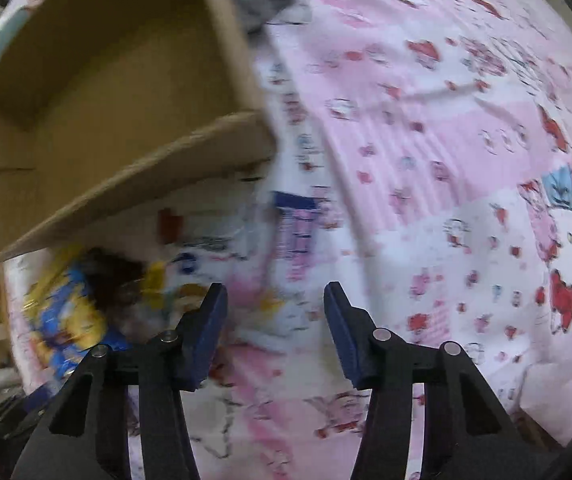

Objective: Organize snacks
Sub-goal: 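Grasp the FOOD rice cake packet with the left tool while the right tool grasps the blue stick snack, then lower both held snacks into the box and open both tools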

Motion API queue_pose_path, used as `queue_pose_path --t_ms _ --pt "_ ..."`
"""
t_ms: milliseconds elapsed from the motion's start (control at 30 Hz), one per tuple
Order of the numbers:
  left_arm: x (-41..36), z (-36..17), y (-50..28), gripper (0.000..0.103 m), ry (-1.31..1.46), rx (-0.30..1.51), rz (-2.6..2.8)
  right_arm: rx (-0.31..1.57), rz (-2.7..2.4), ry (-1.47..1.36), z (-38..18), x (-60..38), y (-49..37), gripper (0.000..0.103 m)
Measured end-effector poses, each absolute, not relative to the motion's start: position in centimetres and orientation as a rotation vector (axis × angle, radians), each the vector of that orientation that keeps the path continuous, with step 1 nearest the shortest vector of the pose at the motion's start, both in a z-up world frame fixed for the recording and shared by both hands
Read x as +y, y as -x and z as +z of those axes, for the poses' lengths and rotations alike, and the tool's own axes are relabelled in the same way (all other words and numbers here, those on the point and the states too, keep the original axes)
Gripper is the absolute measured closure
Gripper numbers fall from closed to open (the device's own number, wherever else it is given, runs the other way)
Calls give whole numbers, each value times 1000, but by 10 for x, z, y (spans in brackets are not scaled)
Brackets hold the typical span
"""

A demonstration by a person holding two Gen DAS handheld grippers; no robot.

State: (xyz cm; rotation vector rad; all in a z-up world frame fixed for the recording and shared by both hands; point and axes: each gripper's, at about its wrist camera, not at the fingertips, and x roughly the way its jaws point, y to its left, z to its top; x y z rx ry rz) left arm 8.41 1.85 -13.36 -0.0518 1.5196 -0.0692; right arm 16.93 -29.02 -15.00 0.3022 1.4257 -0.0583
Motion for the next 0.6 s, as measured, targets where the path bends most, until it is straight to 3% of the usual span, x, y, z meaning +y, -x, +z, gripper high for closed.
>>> queue_pose_path --t_ms 100,233,600 --pt "25 -120 -83 75 94 1500 -74 1442 -67 -291 -156 -295 -172 52" --pt "31 -98 -78 75 133 1435 -84 1427 -44 -299 -158 -299 -173 84" --pt "45 -68 -85 75 204 1259 -18 1288 172 -452 -100 -303 -121 85"
